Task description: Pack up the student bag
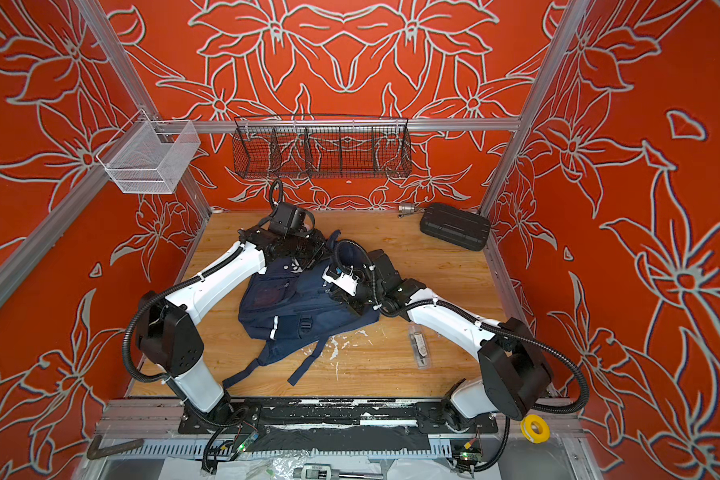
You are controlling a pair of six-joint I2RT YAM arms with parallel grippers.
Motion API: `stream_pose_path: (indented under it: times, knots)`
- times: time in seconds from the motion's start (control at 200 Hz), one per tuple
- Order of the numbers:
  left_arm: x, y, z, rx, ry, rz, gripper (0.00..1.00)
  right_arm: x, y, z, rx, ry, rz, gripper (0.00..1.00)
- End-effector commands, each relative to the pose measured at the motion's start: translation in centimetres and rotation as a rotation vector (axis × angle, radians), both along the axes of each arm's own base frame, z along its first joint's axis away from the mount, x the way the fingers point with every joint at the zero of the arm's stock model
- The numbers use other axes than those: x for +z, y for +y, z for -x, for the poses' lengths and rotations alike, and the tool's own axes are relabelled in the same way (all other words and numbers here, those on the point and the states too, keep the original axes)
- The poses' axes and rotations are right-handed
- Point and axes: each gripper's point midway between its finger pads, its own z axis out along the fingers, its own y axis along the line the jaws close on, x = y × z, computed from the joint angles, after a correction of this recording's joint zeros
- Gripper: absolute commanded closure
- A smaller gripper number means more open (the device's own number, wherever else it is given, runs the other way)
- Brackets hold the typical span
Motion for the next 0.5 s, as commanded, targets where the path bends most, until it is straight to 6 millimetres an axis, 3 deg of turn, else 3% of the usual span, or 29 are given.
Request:
stream_pose_path:
  times: [0.0, 0.18, 0.34, 0.495]
  knots:
    - [8.0, -2.3, -5.1, 0.075, -0.252, 0.209, 1.00, 2.0, 2.3, 3.0, 0.006, -0.052, -0.045, 1.00]
    - [8.5, -3.7, -5.7, 0.116, -0.273, 0.233, 1.00, 0.3, 2.9, 1.1, -0.213, -0.047, 0.005, 1.00]
    - [8.1, -4.2, -5.6, 0.118, -0.268, 0.228, 1.00, 1.1, 4.3, 0.4, -0.231, -0.045, -0.030, 1.00]
    - [8.3, -3.9, -5.4, 0.110, -0.278, 0.209, 1.00, 0.5, 5.1, 0.6, -0.193, -0.034, -0.025, 0.99]
